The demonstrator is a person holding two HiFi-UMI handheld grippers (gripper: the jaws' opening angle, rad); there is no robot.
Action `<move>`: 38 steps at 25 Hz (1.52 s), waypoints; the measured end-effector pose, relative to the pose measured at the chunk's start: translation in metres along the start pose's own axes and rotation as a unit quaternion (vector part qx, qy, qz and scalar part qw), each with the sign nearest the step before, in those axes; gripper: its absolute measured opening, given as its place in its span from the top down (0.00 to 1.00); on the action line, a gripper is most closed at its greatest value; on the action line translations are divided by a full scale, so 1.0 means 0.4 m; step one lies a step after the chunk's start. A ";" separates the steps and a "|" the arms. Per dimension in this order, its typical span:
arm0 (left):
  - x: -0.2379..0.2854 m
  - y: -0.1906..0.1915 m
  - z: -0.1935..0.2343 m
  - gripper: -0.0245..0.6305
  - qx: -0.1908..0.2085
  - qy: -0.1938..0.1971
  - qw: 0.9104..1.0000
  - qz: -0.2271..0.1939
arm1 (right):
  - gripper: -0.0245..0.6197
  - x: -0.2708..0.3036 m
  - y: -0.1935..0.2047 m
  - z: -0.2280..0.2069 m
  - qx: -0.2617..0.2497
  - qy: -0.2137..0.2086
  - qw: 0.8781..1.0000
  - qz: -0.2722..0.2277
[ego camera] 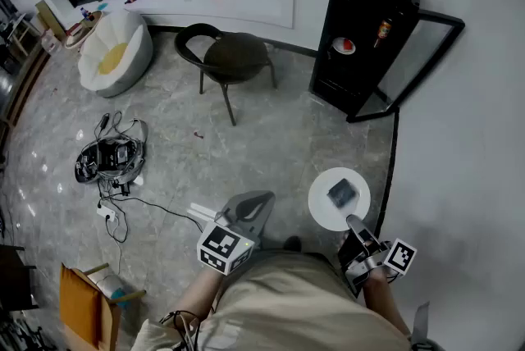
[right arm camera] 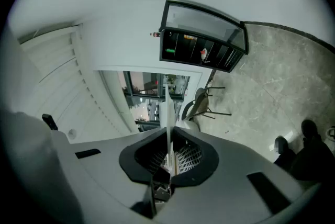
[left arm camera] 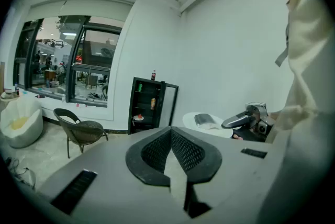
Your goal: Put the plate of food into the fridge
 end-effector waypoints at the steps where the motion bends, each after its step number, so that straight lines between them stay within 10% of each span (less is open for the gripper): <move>1: -0.009 0.005 0.011 0.95 -0.004 -0.002 1.000 0.001 | 0.92 0.007 0.007 0.003 0.000 0.001 1.000 0.000; 10: -0.061 0.016 0.118 0.95 -0.034 -0.017 0.999 -0.006 | 0.91 0.099 0.036 0.035 -0.006 0.002 1.000 0.003; 38: -0.062 -0.023 0.308 0.95 -0.005 0.105 0.994 -0.016 | 0.91 0.236 0.137 0.097 0.024 -0.002 0.995 -0.092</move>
Point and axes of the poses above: the fingertips, and each gripper's own axes: x forward along the fingers, z to its left, y out of its underside, the point moved 7 cm from there along -x, backward along the fingers, and after that the axes turned 7 degrees about z, right-handed, at the moved point
